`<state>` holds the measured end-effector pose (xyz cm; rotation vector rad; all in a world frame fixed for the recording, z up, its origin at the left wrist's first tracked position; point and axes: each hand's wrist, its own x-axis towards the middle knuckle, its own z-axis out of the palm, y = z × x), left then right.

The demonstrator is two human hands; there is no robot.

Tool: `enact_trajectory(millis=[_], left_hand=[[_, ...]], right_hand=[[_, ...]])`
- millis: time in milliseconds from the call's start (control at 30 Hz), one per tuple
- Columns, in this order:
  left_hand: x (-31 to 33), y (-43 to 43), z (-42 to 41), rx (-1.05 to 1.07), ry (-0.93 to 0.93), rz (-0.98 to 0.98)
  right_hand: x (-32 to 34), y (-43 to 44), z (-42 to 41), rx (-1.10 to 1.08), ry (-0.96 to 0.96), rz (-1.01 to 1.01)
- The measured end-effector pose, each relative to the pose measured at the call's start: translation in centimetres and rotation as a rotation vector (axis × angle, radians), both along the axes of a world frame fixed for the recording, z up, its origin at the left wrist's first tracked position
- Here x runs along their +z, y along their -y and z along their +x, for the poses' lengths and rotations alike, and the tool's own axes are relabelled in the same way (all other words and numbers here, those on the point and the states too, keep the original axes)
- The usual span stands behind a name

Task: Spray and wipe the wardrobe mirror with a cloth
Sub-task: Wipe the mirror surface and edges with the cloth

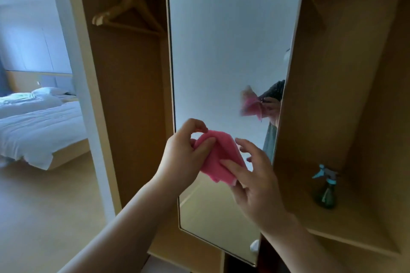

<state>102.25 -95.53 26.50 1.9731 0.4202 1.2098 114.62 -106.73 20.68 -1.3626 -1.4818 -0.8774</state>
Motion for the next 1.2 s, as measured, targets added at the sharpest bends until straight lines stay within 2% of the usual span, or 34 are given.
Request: enact_trajectory(millis=[67,233,500,667,833,967,1200], left_hand=[[0.8,-1.3,-0.5,0.013,-0.036,0.067],[4.2,-3.3,-0.2,-0.088,-0.108,0.197],[9.8,-5.5,3.3,-0.134,-0.283,0.432],[12.4,-7.6,5.2,-0.034,-0.183,0.5],[13.3,-9.9,6.5,-0.117,-0.064,0.541],[14.1,-12.3,7.3,-0.17,-0.015,0.595],[15.9,-17.6,8.7,-0.29,-0.023,0.694]], right_hand=[[1.4,-0.9,-0.6,-0.07,0.014,0.029],[5.7,-2.0,-0.2,0.015,-0.142,-0.021],[13.8,-3.1,4.0,-0.083,-0.232,0.113],[18.3,-3.7,6.1,-0.103,-0.326,0.078],[21.2,-4.2,6.8,-0.152,-0.331,0.052],[22.5,-5.7,6.5,-0.426,-0.317,-0.037],[26.1,-8.2,4.9,-0.351,-0.724,-0.18]])
